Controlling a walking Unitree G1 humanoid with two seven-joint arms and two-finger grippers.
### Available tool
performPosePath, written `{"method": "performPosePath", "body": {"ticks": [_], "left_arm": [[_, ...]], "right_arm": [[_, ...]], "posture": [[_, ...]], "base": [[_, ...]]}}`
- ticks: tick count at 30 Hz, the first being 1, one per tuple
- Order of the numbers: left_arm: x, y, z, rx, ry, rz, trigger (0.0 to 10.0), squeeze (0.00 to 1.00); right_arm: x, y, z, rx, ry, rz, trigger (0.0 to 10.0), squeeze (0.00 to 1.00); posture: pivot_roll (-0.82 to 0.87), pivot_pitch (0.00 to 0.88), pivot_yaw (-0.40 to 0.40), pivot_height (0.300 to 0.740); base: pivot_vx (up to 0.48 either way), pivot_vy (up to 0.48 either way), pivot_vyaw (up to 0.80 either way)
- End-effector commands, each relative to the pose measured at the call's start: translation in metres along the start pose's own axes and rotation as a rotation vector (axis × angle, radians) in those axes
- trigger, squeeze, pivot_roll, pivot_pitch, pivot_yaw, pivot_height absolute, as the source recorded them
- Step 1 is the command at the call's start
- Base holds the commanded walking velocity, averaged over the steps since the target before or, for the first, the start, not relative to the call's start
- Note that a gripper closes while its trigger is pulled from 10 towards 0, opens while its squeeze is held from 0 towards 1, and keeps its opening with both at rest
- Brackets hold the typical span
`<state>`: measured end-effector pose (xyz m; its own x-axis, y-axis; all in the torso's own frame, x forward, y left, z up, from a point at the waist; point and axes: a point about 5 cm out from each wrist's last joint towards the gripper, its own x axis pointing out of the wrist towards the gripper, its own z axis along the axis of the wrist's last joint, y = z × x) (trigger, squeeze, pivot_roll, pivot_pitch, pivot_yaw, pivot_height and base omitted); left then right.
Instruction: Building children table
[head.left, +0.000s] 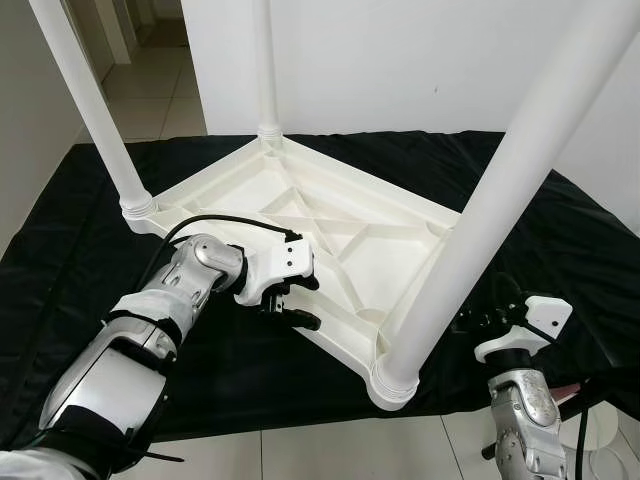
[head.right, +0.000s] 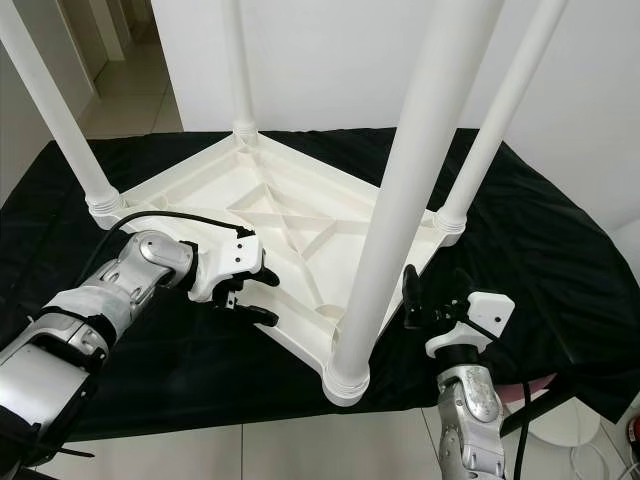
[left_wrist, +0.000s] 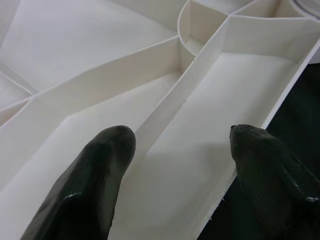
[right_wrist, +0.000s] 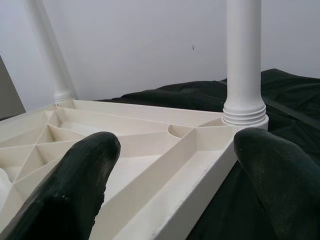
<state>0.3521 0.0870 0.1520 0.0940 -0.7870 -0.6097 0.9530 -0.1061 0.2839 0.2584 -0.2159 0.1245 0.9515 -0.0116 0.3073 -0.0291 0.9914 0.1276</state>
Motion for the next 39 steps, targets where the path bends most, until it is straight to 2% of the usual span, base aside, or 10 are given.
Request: {"method": "performPosePath", "body": {"ticks": [1,4,9,15,18,22,25,27,33,39], "left_arm": [[0.005,-0.002,-0.018,-0.018,0.109,0.110,10.0,0.00],[0.003,-0.007,-0.026,-0.016,0.133,0.062,10.0,0.00],[-0.010,-0.022,-0.042,-0.039,0.133,-0.077,10.0,0.00],[-0.010,-0.029,-0.050,-0.047,0.167,-0.127,10.0,0.00],[-0.007,-0.034,-0.055,-0.057,0.191,-0.163,10.0,0.00],[-0.007,-0.035,-0.057,-0.064,0.191,-0.150,10.0,0.00],[-0.015,-0.036,-0.057,-0.096,0.154,-0.182,10.0,0.00],[-0.015,-0.036,-0.057,-0.096,0.154,-0.182,10.0,0.00],[-0.027,-0.033,-0.048,-0.173,0.019,-0.230,10.0,0.00],[-0.031,-0.031,-0.040,-0.176,-0.051,-0.256,10.0,0.00]], "right_arm": [[0.000,0.000,-0.002,-0.009,0.006,-0.003,10.0,0.00],[0.000,-0.001,-0.001,-0.013,0.003,-0.007,10.0,0.00],[-0.003,-0.007,0.000,-0.031,-0.001,-0.021,10.0,0.00],[-0.001,-0.009,-0.001,-0.036,0.002,-0.027,10.0,0.00],[0.006,-0.004,0.000,-0.042,-0.006,0.005,10.0,0.00],[0.008,-0.004,0.001,-0.046,-0.004,0.008,10.0,0.00],[0.009,-0.005,0.000,-0.049,-0.001,0.009,10.0,0.00],[0.009,-0.005,0.000,-0.049,-0.001,0.009,10.0,0.00],[0.006,-0.002,-0.003,-0.049,0.005,0.015,10.0,0.00],[0.006,-0.003,-0.003,-0.047,0.005,0.012,10.0,0.00]], "posture": [[-0.10,0.000,0.029,0.740],[-0.11,0.000,0.035,0.740],[-0.10,0.000,0.035,0.740],[-0.10,0.000,0.026,0.740],[-0.10,0.000,0.020,0.740],[-0.10,0.000,0.020,0.740],[-0.10,0.000,0.019,0.740],[-0.10,0.000,0.019,0.740],[-0.10,0.000,0.023,0.740],[-0.10,0.000,0.023,0.740]], "base": [[0.000,0.000,0.00],[0.000,0.000,0.00],[0.000,0.000,0.00],[0.000,0.000,0.00],[0.000,0.000,0.00],[0.000,0.000,0.00],[0.000,0.000,0.00],[0.000,0.000,0.00],[0.000,0.000,0.00],[0.000,0.000,0.00]]}}
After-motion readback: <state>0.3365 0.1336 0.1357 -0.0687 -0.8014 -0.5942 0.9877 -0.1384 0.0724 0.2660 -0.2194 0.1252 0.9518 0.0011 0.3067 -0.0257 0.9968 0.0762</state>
